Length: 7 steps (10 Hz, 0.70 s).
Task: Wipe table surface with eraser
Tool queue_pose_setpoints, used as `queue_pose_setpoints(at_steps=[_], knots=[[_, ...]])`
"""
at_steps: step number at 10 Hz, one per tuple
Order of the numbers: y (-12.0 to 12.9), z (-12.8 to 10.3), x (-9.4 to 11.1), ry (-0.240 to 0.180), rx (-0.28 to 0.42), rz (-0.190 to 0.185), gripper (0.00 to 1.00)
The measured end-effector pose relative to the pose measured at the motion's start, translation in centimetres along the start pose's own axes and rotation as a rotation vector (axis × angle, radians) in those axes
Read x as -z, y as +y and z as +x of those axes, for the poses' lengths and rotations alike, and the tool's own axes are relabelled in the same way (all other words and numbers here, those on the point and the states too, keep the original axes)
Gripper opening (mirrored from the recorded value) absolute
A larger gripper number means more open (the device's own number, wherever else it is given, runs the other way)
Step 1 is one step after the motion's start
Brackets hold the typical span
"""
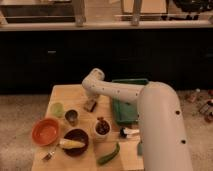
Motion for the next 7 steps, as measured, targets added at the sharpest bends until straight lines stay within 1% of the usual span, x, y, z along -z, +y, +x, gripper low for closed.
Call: queue_pose_setpoints(at_steps=[2,4,5,7], knots=[[0.2,-1.2,0.5,-0.032,0.027,0.01,0.0],[1.5,-1.6,1.1,-0.05,0.046,0.01,0.0],[2.2,-1.6,1.3,-0.053,0.045,0.006,0.0],[4.1,-0.3,1.3,-0.034,0.037,-0.02,0.0]])
